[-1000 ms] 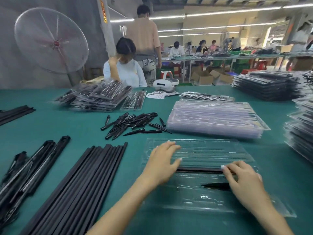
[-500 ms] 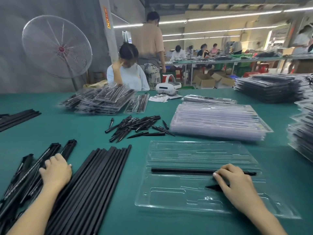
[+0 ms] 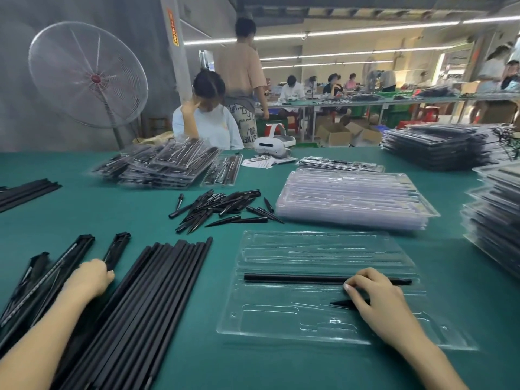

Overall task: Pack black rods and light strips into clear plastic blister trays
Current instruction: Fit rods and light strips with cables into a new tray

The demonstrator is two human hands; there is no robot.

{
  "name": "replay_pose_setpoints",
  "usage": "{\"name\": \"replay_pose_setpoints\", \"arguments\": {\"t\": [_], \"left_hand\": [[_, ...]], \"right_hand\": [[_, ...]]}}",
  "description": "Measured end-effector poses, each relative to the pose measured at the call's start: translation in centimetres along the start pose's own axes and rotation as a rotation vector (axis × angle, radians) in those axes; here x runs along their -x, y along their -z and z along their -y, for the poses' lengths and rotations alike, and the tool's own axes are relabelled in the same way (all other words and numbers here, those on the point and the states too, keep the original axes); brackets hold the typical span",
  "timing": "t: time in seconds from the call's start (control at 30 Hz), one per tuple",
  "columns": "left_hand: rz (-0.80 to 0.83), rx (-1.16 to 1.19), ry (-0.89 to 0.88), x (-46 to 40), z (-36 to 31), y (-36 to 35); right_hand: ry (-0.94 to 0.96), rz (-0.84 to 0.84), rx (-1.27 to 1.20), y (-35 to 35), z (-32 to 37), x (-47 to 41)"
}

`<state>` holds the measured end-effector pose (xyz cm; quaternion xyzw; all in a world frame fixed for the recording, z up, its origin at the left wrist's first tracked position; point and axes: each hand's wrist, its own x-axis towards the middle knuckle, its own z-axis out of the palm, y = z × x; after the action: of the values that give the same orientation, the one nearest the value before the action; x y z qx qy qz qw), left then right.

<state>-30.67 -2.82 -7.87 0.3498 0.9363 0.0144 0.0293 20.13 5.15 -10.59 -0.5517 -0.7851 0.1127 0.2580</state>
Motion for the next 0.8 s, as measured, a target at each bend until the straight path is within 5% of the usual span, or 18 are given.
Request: {"name": "replay_pose_setpoints", "arguments": {"t": [0.23,0.47,0.6,0.7,0.8], "left_hand": [[0.04,0.394,-0.098,1.6,-1.4,5.6],[0.648,1.192,-0.345,10.2,-8.1,12.5],[0.849,1.528,-0.483,16.0,-13.1,14.0],[0.911,1.692,-0.463,18.7,-16.6,14.1],[0.883,1.828,-0.429,20.1,-19.4,13.7]], "right_hand": [[0.017,0.009,0.006,0.0,-0.2,0.0],[0.054,-0.074,0.032,0.0,1.0,-0.2],[0.223,-0.147,-0.36,0.7,5.3,0.3],[0.079,0.341,-1.01,1.1,12.0,2.2],[0.121,0.876,-1.175,-0.9,16.6,5.1]]}}
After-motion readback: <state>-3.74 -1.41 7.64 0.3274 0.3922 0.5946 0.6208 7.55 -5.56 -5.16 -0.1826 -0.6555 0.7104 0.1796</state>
